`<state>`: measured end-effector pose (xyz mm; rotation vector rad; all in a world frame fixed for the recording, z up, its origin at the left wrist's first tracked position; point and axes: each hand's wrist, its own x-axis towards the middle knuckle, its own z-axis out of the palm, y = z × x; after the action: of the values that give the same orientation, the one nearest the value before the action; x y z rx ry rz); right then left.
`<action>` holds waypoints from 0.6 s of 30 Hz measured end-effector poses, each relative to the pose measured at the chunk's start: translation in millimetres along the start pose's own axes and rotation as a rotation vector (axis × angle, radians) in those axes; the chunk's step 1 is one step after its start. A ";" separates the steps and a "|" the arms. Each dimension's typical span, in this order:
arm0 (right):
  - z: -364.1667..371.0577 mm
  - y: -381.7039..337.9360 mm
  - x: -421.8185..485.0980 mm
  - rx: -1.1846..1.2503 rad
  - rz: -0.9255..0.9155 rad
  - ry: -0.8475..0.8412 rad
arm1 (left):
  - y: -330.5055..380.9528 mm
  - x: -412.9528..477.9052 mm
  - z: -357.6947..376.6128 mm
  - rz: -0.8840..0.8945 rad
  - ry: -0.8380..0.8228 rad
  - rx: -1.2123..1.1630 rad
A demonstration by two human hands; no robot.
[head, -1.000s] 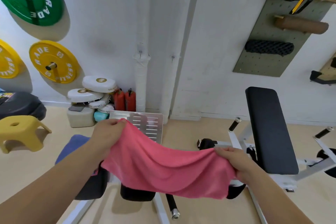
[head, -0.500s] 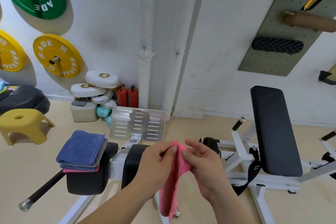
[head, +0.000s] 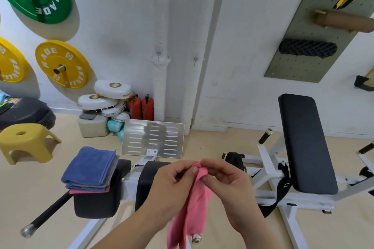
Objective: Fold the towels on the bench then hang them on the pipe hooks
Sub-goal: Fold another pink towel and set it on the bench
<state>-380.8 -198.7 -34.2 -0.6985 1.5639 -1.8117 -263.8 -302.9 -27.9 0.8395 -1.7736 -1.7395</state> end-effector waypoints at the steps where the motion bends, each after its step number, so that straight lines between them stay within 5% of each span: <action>1: -0.3 -1.6 1.8 -0.061 -0.030 0.018 | 0.0 -0.7 0.4 -0.004 -0.007 0.000; 9: -5.0 -21.3 7.8 -0.506 -0.080 -0.028 | 6.0 2.8 -5.1 0.013 -0.022 0.001; 18: -2.2 -27.5 9.0 -0.496 -0.075 -0.023 | 6.1 0.4 -12.6 -0.043 -0.147 -0.044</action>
<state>-391.7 -201.6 -7.4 -1.0079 2.0183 -1.4634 -255.4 -311.8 -21.2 0.7543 -1.8153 -1.9041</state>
